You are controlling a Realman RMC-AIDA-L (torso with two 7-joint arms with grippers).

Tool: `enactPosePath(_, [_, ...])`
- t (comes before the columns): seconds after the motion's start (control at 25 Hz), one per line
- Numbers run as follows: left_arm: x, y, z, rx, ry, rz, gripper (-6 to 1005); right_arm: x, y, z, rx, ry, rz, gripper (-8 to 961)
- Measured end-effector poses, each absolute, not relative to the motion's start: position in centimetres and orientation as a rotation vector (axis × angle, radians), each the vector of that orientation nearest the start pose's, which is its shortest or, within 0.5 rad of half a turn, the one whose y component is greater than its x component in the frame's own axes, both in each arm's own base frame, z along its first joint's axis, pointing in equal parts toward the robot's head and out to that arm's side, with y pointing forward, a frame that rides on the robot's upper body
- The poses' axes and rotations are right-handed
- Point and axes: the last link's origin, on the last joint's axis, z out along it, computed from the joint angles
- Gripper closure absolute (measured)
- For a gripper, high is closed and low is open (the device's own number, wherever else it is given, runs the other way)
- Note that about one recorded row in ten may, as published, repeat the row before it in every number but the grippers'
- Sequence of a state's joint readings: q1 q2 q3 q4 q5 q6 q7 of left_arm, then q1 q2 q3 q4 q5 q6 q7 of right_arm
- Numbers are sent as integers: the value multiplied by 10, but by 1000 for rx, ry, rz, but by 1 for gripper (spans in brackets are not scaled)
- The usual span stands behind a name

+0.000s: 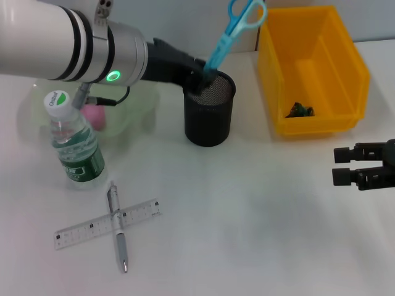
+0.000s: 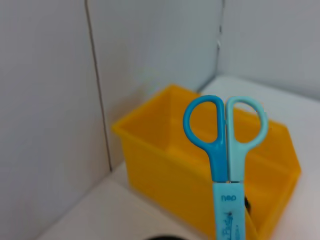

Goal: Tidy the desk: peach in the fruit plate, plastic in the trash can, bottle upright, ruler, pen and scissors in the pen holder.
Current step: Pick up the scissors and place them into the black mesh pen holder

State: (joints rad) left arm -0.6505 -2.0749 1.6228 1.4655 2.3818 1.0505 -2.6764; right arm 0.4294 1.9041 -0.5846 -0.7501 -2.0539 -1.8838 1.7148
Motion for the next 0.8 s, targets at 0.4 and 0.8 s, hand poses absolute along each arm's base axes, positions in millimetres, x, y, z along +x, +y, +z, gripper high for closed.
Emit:
enactPosePath(0.4, [-70,386,-61,-2520,-517,-342,792,299,290,90,-2744,1034,704,141])
enactPosePath(0.8, [-72,388,-77,-2470,-530,-478,791,299,289,91,-2730,1020,729,141])
